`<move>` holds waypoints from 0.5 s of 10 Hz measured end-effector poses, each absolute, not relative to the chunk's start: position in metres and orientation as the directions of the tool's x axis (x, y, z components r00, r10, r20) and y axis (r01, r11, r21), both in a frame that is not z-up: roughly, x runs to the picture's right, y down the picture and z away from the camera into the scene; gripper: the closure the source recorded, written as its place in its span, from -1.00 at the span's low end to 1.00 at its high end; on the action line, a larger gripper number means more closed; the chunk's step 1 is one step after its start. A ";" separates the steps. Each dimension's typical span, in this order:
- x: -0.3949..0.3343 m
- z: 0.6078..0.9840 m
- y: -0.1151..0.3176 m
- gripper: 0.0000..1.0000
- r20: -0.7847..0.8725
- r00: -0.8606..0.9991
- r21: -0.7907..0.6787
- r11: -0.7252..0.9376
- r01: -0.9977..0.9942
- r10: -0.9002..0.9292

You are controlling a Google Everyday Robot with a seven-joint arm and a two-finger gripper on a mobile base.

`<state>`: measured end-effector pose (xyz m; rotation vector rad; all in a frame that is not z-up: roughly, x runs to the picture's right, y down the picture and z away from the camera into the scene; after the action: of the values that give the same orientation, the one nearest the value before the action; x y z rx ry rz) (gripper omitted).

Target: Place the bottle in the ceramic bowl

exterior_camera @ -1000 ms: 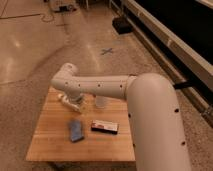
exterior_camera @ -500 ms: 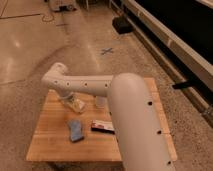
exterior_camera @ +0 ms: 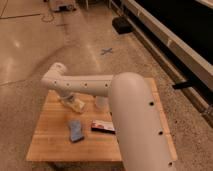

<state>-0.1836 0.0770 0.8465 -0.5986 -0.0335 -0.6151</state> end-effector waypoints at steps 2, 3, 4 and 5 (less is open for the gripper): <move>-0.170 0.862 0.080 -0.30 0.099 0.875 -0.512 0.729 0.454 -0.475; -0.167 0.865 0.081 -0.30 0.057 0.894 -0.502 0.761 0.411 -0.445; -0.166 0.868 0.083 -0.30 0.024 0.908 -0.497 0.783 0.373 -0.418; -0.160 0.874 0.086 -0.30 -0.012 0.925 -0.505 0.801 0.322 -0.380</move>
<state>-0.1600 0.0859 0.8738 -0.5200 0.1150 -0.3770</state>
